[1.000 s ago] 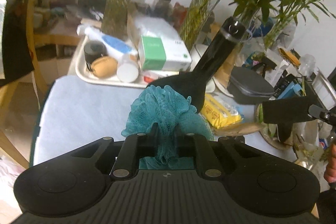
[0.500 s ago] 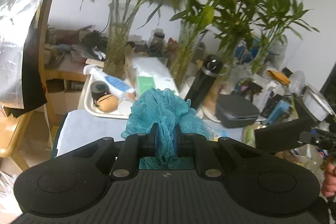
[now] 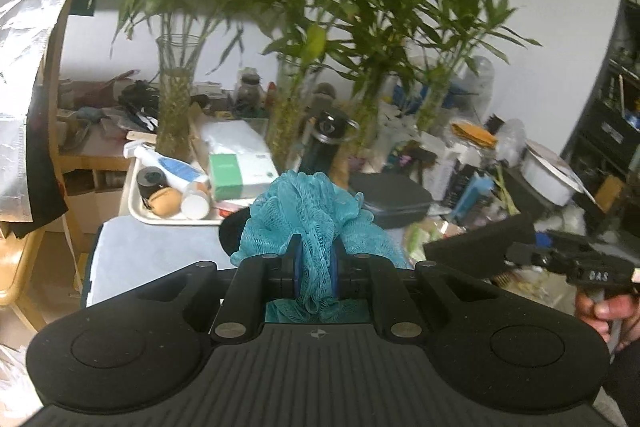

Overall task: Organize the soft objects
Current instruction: 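Carry the teal sponge with the left tool into the cardboard box and release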

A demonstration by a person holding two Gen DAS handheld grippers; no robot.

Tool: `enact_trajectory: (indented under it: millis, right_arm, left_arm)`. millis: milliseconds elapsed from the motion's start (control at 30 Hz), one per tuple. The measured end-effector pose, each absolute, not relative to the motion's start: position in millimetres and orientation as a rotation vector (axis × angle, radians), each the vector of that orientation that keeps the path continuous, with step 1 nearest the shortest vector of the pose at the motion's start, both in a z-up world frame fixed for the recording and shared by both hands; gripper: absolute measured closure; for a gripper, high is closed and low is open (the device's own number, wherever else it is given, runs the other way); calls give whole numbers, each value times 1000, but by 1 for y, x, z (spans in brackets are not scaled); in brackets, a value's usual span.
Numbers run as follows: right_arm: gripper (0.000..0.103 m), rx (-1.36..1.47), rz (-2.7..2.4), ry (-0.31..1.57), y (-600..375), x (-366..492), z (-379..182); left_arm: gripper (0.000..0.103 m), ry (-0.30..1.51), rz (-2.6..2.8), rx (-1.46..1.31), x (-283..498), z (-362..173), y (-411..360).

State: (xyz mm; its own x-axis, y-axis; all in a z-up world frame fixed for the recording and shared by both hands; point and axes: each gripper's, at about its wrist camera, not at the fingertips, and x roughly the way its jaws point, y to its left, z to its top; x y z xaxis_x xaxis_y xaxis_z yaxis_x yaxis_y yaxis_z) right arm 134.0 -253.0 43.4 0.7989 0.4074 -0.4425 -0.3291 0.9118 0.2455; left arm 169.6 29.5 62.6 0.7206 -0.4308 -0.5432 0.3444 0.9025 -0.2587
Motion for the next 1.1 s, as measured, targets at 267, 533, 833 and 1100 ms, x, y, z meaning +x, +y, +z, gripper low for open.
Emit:
enact_trajectory:
  millis: [267,533,833,1100]
  right_arm:
    - [39,136,404,501,-250,109,51]
    - [39,116,410,509,-245,89,49]
    - [39,104,409,559,-242,77,35]
    - [39,89,430,609,-238,70,19]
  left_arm:
    - [90,690,-491,-86,142,50,11]
    - [88,790,-512,-37,126,13,-1]
    - [45,807,-437,-32,114,-10,0]
    - [45,815,-384,-11,102,-16,11]
